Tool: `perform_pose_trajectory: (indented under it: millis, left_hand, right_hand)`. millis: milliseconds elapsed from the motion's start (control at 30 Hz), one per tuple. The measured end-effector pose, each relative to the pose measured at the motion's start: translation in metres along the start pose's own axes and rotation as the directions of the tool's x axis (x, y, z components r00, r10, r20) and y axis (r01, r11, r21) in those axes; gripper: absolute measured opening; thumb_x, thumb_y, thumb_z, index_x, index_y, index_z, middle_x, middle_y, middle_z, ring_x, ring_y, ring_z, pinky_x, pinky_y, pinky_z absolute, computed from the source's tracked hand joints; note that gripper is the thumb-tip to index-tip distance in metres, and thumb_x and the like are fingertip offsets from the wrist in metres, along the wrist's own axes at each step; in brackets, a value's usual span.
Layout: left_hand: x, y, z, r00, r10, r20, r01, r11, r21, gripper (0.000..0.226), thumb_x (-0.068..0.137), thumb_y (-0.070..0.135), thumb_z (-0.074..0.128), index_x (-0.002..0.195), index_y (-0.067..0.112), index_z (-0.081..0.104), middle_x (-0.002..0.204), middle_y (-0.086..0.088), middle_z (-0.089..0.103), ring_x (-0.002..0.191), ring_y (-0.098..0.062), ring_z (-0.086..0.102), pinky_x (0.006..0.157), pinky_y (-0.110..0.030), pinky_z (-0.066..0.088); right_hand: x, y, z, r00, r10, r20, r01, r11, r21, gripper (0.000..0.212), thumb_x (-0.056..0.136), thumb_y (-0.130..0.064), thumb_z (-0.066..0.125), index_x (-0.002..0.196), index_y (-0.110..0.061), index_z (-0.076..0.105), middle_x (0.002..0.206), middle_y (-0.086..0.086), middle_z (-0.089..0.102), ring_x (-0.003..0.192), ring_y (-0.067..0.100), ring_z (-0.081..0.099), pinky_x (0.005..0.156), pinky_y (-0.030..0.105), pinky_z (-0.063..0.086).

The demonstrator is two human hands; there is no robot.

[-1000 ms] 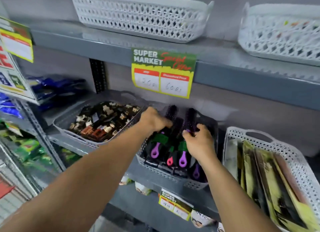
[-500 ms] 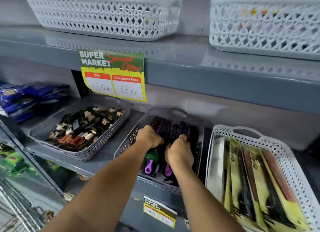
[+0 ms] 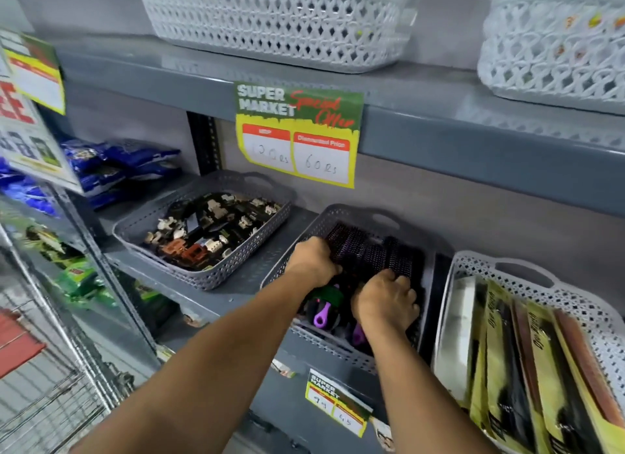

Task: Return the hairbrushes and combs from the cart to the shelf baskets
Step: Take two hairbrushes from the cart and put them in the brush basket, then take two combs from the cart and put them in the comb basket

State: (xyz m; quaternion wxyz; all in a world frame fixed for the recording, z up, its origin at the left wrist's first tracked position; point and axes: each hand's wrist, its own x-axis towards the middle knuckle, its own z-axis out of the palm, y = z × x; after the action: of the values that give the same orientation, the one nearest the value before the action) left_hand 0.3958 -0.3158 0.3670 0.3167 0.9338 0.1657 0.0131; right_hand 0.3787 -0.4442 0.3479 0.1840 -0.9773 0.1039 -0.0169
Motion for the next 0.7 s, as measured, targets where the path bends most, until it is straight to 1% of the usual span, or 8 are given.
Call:
perform_pose_trajectory:
  millis: [100,167,333,400,467,533,600,700]
  left_hand:
    - [-0.011,-0.01,-0.03,0.99,0.066,-0.125,-0.071,0.997,-0.035,0.023,0.078,0.03,0.065,0.084,0.009,0.072,0.091,-0.019,0.073,0.093,-0.034,0.067,0.075,-0.035,0.051]
    - [-0.022,-0.029,-0.059,0.968,0.119,-0.222,-0.127,0.992,-0.021,0.021,0.08,0.03,0.059,0.079,0.013,0.072,0.086,-0.016,0.074,0.088,-0.033,0.069,0.073,-0.035,0.054]
    - [-0.058,-0.118,-0.136,0.889,0.116,-0.443,-0.111,0.993,0.037,0.02,0.083,0.021,0.057,0.093,0.017,0.073,0.097,-0.004,0.075,0.091,-0.023,0.067,0.078,-0.034,0.054]
    - [-0.081,-0.168,-0.165,0.851,0.052,-0.522,-0.029,0.998,0.051,0.019,0.083,0.021,0.055,0.09,0.019,0.073,0.094,-0.003,0.074,0.088,-0.022,0.067,0.077,-0.033,0.054]
    - [-0.106,-0.219,-0.186,0.816,-0.028,-0.577,0.062,0.997,0.041,0.019,0.081,0.02,0.054,0.085,0.016,0.072,0.092,-0.008,0.073,0.088,-0.029,0.067,0.077,-0.034,0.052]
    - [-0.134,-0.273,-0.2,0.766,-0.16,-0.623,0.206,0.979,0.003,0.021,0.083,0.022,0.056,0.092,0.012,0.072,0.1,-0.015,0.072,0.095,-0.034,0.065,0.082,-0.036,0.049]
    - [-0.158,-0.319,-0.204,0.718,-0.294,-0.631,0.341,0.939,-0.05,0.027,0.087,0.023,0.058,0.105,0.008,0.07,0.112,-0.017,0.069,0.106,-0.034,0.062,0.089,-0.036,0.045]
    - [-0.197,-0.391,-0.197,0.628,-0.496,-0.6,0.499,0.848,-0.179,0.03,0.089,0.022,0.057,0.113,0.006,0.066,0.119,-0.015,0.067,0.112,-0.032,0.059,0.092,-0.033,0.042]
  right_hand:
    - [-0.005,-0.009,-0.01,0.994,-0.057,-0.089,0.068,0.989,0.135,0.049,0.086,-0.031,0.055,0.13,-0.011,0.045,0.132,0.02,0.044,0.117,0.041,0.046,0.093,0.048,0.04]
    - [-0.013,-0.029,-0.012,0.97,-0.163,-0.181,0.205,0.947,0.248,0.05,0.086,-0.029,0.057,0.133,-0.014,0.046,0.131,0.021,0.045,0.117,0.043,0.045,0.092,0.05,0.04]
    - [-0.057,-0.108,-0.011,0.815,-0.507,-0.279,0.579,0.713,0.395,0.045,0.086,-0.025,0.057,0.129,-0.014,0.051,0.128,0.017,0.052,0.118,0.037,0.046,0.096,0.043,0.038]
    - [-0.087,-0.144,0.002,0.743,-0.617,-0.26,0.66,0.613,0.434,0.046,0.085,-0.026,0.056,0.129,-0.014,0.051,0.13,0.015,0.051,0.121,0.033,0.045,0.099,0.043,0.037]
    - [-0.119,-0.175,0.02,0.675,-0.703,-0.223,0.704,0.524,0.479,0.046,0.085,-0.026,0.055,0.129,-0.014,0.05,0.131,0.015,0.048,0.121,0.033,0.046,0.101,0.044,0.038]
    - [-0.155,-0.204,0.044,0.585,-0.795,-0.16,0.738,0.441,0.51,0.046,0.086,-0.025,0.055,0.129,-0.011,0.05,0.131,0.017,0.047,0.12,0.034,0.046,0.101,0.041,0.036]
    - [-0.183,-0.225,0.067,0.521,-0.851,-0.068,0.742,0.413,0.528,0.046,0.087,-0.024,0.056,0.131,-0.01,0.048,0.134,0.017,0.045,0.124,0.033,0.043,0.102,0.038,0.033]
    - [-0.231,-0.253,0.111,0.421,-0.9,0.11,0.747,0.413,0.521,0.047,0.09,-0.027,0.053,0.134,-0.014,0.044,0.14,0.012,0.04,0.127,0.03,0.04,0.103,0.04,0.033]
